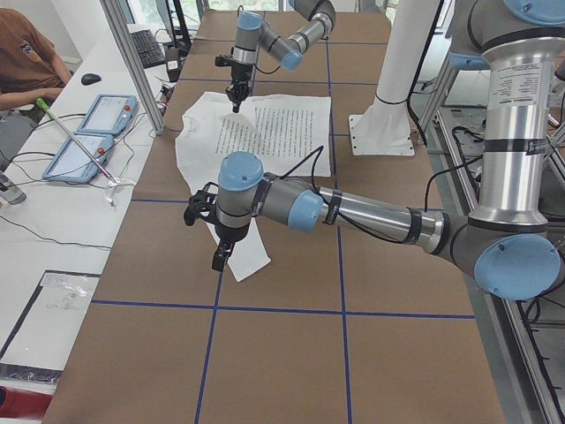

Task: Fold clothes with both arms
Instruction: 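Carry the sleeve across the shirt body toward the collar with the right gripper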

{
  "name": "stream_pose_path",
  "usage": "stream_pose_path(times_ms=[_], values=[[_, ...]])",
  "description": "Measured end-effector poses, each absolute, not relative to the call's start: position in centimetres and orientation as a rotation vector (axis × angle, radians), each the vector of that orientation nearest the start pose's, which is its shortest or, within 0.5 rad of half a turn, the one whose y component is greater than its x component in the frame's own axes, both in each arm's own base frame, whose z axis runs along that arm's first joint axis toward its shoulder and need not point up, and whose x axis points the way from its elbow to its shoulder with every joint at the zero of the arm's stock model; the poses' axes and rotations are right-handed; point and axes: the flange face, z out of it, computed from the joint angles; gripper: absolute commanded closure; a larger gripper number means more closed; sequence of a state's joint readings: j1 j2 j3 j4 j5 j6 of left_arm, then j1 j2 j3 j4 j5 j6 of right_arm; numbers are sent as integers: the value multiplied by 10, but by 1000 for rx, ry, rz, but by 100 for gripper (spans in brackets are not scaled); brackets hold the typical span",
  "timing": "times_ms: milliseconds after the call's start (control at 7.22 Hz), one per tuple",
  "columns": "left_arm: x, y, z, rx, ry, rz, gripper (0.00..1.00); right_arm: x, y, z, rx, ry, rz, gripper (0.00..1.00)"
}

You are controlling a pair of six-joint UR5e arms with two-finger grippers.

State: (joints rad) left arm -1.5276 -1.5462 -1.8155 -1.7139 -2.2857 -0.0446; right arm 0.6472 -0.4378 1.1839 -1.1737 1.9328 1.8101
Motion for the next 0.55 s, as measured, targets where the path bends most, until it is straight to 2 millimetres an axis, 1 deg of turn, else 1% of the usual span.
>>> stream_pose_path(times_ms=[138,277,415,554], values=[[-47,-491,535,319,721,130,0,-599,-553,17,-79,-1189,567,100],[-47,-487,533,321,722,130,0,-610,-549,16,-75,-1191,561,100],[-47,-486,533,323,722,129,0,-617,-546,18,-74,-1192,556,61],[-46,-486,532,323,724,128,0,-622,-543,20,-70,-1191,554,30]])
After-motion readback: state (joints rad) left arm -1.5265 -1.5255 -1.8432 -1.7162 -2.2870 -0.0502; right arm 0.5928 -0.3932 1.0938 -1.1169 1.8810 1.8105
